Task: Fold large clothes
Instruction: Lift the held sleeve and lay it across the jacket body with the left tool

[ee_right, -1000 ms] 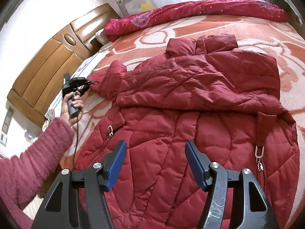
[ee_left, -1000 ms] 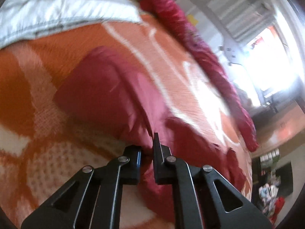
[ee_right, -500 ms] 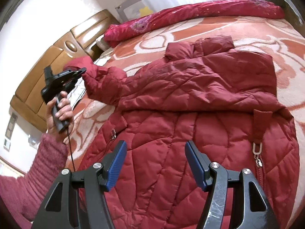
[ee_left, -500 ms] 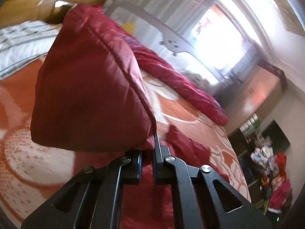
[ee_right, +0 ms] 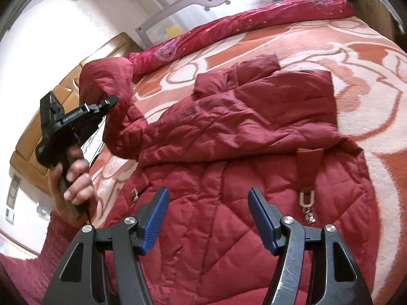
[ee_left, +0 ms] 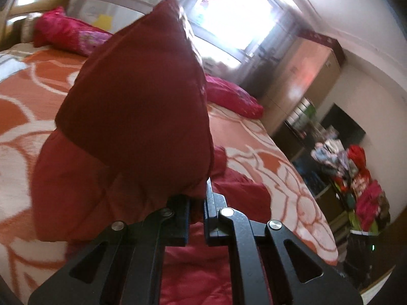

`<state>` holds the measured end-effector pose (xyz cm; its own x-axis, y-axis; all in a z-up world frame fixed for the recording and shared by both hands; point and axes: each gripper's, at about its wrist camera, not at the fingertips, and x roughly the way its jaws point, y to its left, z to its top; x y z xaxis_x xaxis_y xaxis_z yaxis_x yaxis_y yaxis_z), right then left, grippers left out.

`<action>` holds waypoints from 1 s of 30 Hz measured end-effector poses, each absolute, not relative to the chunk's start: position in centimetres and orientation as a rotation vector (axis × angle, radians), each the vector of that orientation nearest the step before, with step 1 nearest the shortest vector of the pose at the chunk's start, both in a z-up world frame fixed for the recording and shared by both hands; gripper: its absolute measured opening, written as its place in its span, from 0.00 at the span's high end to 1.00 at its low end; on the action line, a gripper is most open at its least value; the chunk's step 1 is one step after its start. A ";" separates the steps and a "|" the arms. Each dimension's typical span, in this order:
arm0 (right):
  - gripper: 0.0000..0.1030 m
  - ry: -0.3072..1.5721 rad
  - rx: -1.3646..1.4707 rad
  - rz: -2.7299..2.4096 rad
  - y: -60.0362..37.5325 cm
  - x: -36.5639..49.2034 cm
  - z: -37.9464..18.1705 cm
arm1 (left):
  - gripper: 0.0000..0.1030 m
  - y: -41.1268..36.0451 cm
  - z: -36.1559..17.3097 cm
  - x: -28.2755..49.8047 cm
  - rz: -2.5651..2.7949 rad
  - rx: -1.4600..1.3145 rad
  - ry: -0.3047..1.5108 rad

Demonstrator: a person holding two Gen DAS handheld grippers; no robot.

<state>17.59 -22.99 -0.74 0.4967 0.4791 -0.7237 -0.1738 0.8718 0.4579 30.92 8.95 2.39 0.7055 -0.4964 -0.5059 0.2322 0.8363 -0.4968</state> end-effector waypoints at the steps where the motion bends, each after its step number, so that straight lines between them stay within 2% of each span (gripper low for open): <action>1: 0.35 0.974 0.356 0.399 -23.5 17.9 -0.8 | 0.95 8.2 2.3 30.8 -0.431 -0.409 0.683; 14: 0.34 0.978 0.566 0.431 -27.6 25.3 -2.5 | 0.95 -0.8 -3.9 30.1 -0.459 -0.187 0.857; 15: 0.32 0.979 0.591 0.440 -27.7 25.9 -2.5 | 0.95 -1.4 -4.3 30.1 -0.454 -0.162 0.865; 17: 0.19 0.972 0.647 0.468 -27.9 27.1 -2.5 | 0.95 -2.5 -4.9 29.9 -0.441 -0.098 0.873; 22: 0.07 0.972 0.770 0.536 -27.8 30.4 -2.8 | 0.95 -6.2 -6.4 29.1 -0.396 0.096 0.877; 28: 0.07 1.059 0.774 0.542 -26.4 33.9 -4.9 | 0.95 -8.2 -7.2 28.3 -0.368 0.215 0.877; 30: 0.13 1.082 0.746 0.541 -25.9 34.4 -5.5 | 0.95 -8.4 -7.3 28.2 -0.364 0.228 0.883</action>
